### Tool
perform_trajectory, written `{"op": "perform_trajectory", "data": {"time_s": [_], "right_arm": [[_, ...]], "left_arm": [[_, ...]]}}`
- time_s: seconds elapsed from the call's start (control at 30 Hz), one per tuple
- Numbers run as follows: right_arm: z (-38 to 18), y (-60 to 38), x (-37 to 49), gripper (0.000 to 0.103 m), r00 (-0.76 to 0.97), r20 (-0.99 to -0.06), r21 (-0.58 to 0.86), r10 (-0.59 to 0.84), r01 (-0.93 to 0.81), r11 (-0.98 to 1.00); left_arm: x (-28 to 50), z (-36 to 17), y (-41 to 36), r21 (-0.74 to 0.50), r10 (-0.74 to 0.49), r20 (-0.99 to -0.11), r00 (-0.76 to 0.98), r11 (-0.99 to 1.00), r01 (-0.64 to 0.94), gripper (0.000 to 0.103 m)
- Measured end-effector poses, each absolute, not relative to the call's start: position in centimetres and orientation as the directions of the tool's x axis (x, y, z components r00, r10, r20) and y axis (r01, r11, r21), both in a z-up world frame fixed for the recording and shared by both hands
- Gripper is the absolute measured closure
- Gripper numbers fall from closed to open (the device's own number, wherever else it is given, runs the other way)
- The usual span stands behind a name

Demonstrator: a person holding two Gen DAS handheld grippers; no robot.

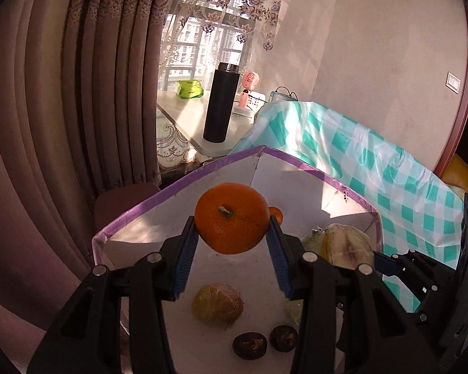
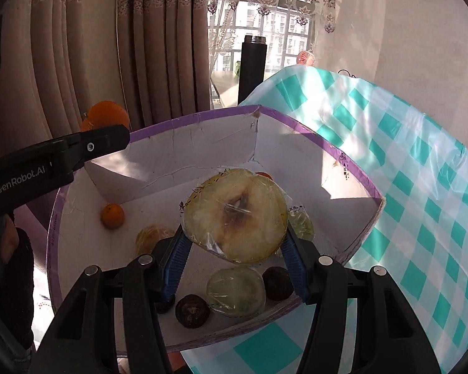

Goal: Organize fruits

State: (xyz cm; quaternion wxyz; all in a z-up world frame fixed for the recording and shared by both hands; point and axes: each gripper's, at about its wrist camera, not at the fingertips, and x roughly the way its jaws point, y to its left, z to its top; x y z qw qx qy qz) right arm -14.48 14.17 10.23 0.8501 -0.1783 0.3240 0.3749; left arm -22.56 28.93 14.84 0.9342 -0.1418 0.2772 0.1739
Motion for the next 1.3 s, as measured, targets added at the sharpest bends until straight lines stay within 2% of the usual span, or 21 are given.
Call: {"op": "perform_trajectory", "data": {"time_s": [0.27,0.33,0.43,0.47,0.5,0.63,0.73,0.9,1.3], "right_arm": [[9.0,17.7,-13.9,0.047,0.451,-0.779,-0.096,0.436,-0.773,0.628],[8.7,18.1,-13.6,0.047,0.442,-0.793,-0.093,0.420,-0.768,0.633],[8.1,18.4,-12.8,0.045,0.402,-0.826,-0.057,0.396,-0.758,0.650],[8.1,18.2,-12.8,0.043,0.399,-0.825,-0.048,0.400,-0.755,0.653],[8.3,18.1,-12.7,0.035,0.404,-0.821,-0.047,0.403,-0.752,0.658],[9.1,17.1,-12.5,0.015,0.429,-0.809,-0.046,0.403,-0.728,0.684],[9.4,16.4,-12.2,0.015,0.416,-0.816,-0.015,0.401,-0.709,0.705],[8.8,16.6,-11.9,0.015,0.398,-0.859,-0.042,0.323,-0.683,0.729],[8.6,17.1,-12.6,0.015,0.367,-0.886,-0.065,0.283,-0.703,0.708]], "left_arm": [[-20.1,13.0,29.7,-0.093,0.257,-0.691,0.676,0.895,-0.435,0.056],[-20.2,12.9,30.2,-0.115,0.252,-0.694,0.674,0.886,-0.450,0.027],[-20.8,13.9,30.3,-0.081,0.309,-0.659,0.685,0.877,-0.473,0.014],[-21.0,14.1,30.3,-0.072,0.324,-0.648,0.689,0.875,-0.479,0.011],[-21.2,14.4,30.3,-0.058,0.344,-0.638,0.689,0.870,-0.489,0.003],[-21.4,14.9,29.9,0.058,0.473,-0.618,0.629,0.825,-0.562,0.002],[-21.3,14.7,29.7,0.074,0.469,-0.636,0.612,0.828,-0.557,0.002],[-20.6,13.6,30.1,-0.037,0.314,-0.716,0.623,0.874,-0.484,0.002],[-18.3,11.1,30.0,-0.038,0.246,-0.799,0.550,0.891,-0.453,0.002]]}}
